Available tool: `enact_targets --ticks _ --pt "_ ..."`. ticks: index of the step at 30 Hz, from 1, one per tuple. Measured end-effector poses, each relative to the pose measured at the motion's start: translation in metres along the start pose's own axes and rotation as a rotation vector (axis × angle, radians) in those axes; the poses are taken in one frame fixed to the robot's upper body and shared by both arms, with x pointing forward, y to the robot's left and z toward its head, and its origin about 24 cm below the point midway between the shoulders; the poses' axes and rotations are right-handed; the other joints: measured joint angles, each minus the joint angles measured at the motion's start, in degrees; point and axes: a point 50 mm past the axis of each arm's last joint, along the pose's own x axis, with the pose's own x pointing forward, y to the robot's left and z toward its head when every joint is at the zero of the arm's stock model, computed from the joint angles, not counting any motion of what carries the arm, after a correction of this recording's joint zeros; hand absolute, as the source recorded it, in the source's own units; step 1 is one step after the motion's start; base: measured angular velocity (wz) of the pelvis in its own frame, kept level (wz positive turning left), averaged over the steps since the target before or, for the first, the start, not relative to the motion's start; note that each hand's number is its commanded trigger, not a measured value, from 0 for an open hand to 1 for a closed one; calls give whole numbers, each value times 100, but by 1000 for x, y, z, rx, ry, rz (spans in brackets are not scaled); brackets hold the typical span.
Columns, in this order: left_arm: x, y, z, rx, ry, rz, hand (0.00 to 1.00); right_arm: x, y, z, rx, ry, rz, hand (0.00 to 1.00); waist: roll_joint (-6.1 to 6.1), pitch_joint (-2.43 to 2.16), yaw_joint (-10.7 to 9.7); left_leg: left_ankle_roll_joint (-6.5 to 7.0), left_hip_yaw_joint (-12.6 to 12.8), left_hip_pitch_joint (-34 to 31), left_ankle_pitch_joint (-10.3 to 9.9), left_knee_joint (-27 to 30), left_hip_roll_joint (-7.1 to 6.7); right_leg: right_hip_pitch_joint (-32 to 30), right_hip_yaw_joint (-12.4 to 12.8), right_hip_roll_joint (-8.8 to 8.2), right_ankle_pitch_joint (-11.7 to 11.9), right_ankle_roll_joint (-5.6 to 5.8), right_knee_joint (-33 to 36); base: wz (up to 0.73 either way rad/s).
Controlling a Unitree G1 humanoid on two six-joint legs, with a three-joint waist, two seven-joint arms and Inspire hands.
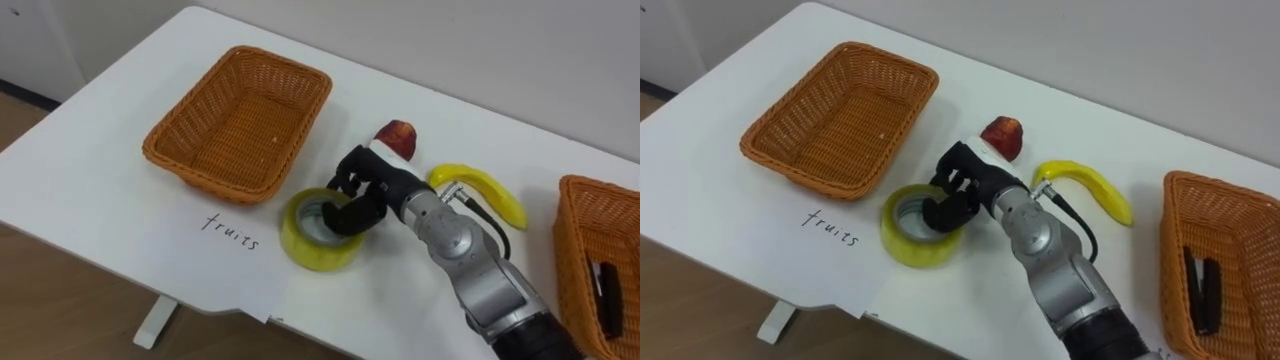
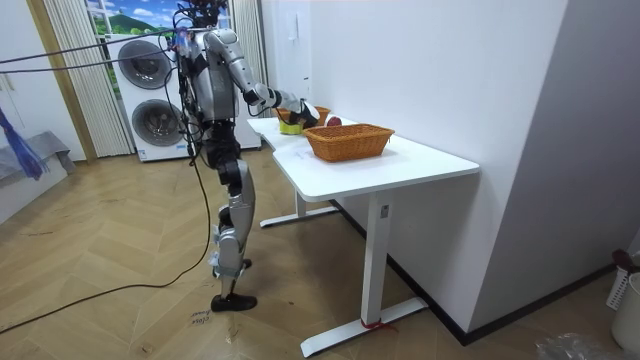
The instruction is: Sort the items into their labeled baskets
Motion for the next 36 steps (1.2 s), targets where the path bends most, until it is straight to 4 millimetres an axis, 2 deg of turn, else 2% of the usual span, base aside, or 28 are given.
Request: enact_targets --ticks 6,10,11,16,19,22,23,27,31,36 --pt "0 -1 -4 3 13 -1 0 -3 -2 2 -2 -17 2 100 9 6 -107 0 -5 -32 0 -1 -1 -18 -19 -1 0 0 -1 0" --pt "-1 -2 -7 4 20 -8 0 -8 -9 10 -22 -56 -10 100 6 -9 -236 0 9 -83 0 16 -1 -102 7 -1 0 0 -1 -1" --pt "-1 -2 -8 4 18 -6 0 -9 -12 12 -28 -66 -22 100 -8 -31 -310 3 8 -81 3 15 -2 -104 29 -4 0 0 0 0" --pt "-1 0 -15 -12 22 -1 0 -27 -37 13 8 -119 -126 100 11 -31 -384 4 39 17 4 -14 -3 -62 181 -2 0 0 0 -6" --pt "-1 -1 -22 -11 47 -5 0 -40 -53 20 3 -172 -204 100 38 -24 -626 4 33 42 4 -12 -6 -32 288 1 0 0 -2 3" --pt "-4 -5 -32 1 78 -21 0 -51 -64 22 12 -205 -276 100 82 -29 -710 4 148 104 3 -20 5 -26 338 1 0 0 -2 -19" --pt "-4 -5 -33 -5 77 -18 0 -54 -66 21 13 -209 -291 100 85 -46 -777 4 191 118 3 -20 8 -32 385 3 0 0 -2 -23" --pt "-5 -5 -37 -11 87 -16 0 -62 -74 11 46 -186 -341 100 108 -54 -851 4 279 146 3 -23 11 -40 456 3 1 0 0 -14" --pt "-7 -6 -43 -23 109 -15 0 -70 -82 0 113 -167 -389 100 107 -60 -1009 4 289 137 3 -7 15 -48 460 3 7 11 9 -2" --pt "-9 -6 -50 -28 130 -13 0 -74 -89 -6 186 -170 -431 100 136 -91 -1045 3 352 211 3 -21 36 11 531 21 9 14 27 -7"
